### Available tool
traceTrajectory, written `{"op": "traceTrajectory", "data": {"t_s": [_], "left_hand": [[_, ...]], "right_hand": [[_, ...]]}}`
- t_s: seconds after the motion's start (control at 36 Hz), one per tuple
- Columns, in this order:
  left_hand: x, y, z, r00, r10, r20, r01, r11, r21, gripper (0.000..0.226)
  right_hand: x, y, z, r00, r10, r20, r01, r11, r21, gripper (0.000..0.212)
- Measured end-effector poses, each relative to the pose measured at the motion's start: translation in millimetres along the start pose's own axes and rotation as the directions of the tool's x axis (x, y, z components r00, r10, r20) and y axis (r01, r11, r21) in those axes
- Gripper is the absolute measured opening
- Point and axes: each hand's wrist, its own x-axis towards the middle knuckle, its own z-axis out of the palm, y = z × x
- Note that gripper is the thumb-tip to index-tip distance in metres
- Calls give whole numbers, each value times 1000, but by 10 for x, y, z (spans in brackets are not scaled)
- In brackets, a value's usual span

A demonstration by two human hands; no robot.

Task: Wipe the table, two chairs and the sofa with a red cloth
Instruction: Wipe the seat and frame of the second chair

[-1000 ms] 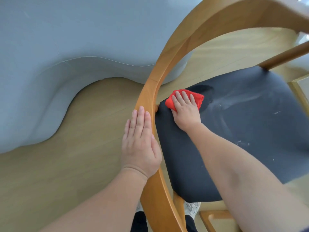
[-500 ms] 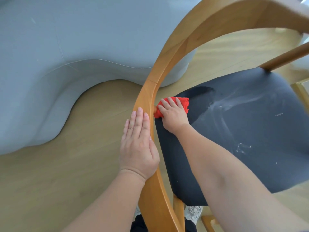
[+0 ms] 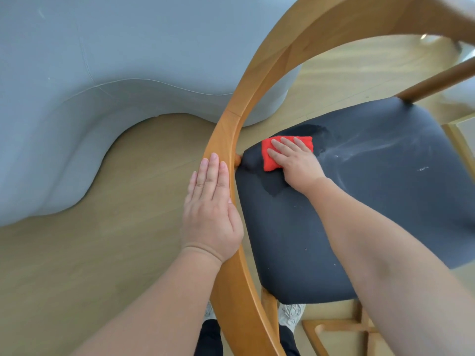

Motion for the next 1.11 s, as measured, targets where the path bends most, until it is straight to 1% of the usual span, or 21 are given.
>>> {"op": "traceTrajectory", "data": {"t_s": [0.06, 0.11, 0.17, 0.25, 0.33, 0.39, 0.47, 0.53, 0.58, 0.64, 0.78, 0.83, 0.97, 1.06, 1.11], "left_hand": [[-5, -2, 0, 1000, 3, 2, -3, 1000, 1, 58], [-5, -1, -1, 1000, 5, 6, -5, 1000, 10, 58], [-3, 1, -4, 1000, 5, 13, -5, 1000, 21, 58], [-8, 2, -9, 1000, 2, 18, -3, 1000, 19, 59], [-5, -4, -9, 1000, -1, 14, 1, 1000, 22, 59], [-5, -5, -6, 1000, 1, 14, -1, 1000, 19, 59], [0, -8, -1, 1000, 2, 6, -2, 1000, 13, 60], [1, -5, 1, 1000, 3, -1, -3, 1000, 6, 60], [-1, -3, -1, 1000, 4, -6, -4, 1000, -4, 60], [-3, -1, -9, 1000, 1, -2, -1, 1000, -2, 60], [-1, 8, -21, 1000, -1, 7, 0, 1000, 10, 61], [-4, 8, -20, 1000, -2, 17, 2, 1000, 20, 61], [0, 4, -15, 1000, -7, 26, 6, 1000, 29, 61], [-3, 13, -26, 999, -16, 45, 14, 999, 50, 61], [-2, 13, -29, 998, -19, 53, 16, 998, 56, 62]], "right_hand": [[-84, 187, -58, 993, 114, -35, -113, 993, 17, 60], [-190, 397, -138, 964, 261, -51, -260, 965, 38, 59], [-295, 561, -182, 934, 354, -38, -353, 935, 44, 60], [-376, 625, -186, 922, 387, -28, -385, 921, 56, 61], [-344, 573, -163, 901, 431, -49, -426, 900, 88, 63], [-363, 551, -138, 863, 499, -76, -490, 865, 111, 65], [-417, 515, -114, 780, 617, -109, -592, 783, 192, 69], [-418, 421, -104, 751, 656, -70, -625, 742, 243, 72], [-418, 276, -82, 741, 671, -31, -641, 720, 267, 76], [-428, 119, -54, 757, 653, -26, -620, 730, 287, 78], [-539, -255, 90, 829, 559, -25, -529, 798, 290, 74], [-622, -424, 181, 878, 478, -30, -456, 852, 257, 72], [-900, -894, 364, 969, 238, 61, -245, 954, 173, 73], [-1112, -1117, 397, 987, 80, 139, -97, 988, 116, 72], [-1174, -1140, 364, 989, 14, 148, -29, 994, 101, 71]]}}
